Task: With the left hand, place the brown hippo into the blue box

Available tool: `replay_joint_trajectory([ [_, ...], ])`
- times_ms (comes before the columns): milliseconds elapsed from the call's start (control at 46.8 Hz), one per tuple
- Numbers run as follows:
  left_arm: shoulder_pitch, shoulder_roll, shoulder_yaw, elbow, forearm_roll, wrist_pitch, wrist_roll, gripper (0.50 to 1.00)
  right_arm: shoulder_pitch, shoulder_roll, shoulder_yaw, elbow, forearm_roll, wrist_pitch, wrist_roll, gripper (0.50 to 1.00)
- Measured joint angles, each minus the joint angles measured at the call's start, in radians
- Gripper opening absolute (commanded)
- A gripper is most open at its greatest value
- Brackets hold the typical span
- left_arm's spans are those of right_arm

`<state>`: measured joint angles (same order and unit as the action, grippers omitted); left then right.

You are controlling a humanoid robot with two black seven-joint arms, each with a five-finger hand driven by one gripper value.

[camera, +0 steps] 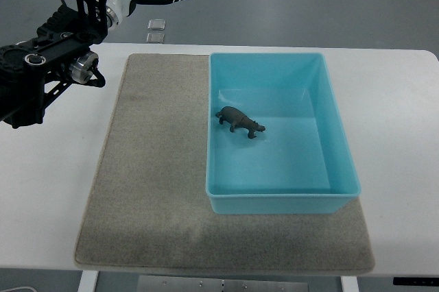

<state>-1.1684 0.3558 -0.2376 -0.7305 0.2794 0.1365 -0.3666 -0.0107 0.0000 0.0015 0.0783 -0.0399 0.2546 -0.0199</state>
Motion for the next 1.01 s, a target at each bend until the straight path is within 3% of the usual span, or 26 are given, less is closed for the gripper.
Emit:
replay_joint_trajectory([
  [235, 0.004, -0.022, -0.002, 0.104, -0.247, -0.077, 0.000, 0.996, 0.000, 0.000, 0.000, -0.001, 0.000, 0.000, 0.000, 0.936],
  [620, 0.013, -0.037, -0.003, 0.174, -0.671, -0.228, 0.009, 1.000, 0.000, 0.000, 0.000, 0.000, 0.000, 0.000, 0.000, 0.936],
  [1005, 0.068, -0.089, -0.002, 0.291, -0.825, -0.562, 0.009, 1.000, 0.000, 0.000, 0.000, 0.000, 0.000, 0.000, 0.000, 0.936],
])
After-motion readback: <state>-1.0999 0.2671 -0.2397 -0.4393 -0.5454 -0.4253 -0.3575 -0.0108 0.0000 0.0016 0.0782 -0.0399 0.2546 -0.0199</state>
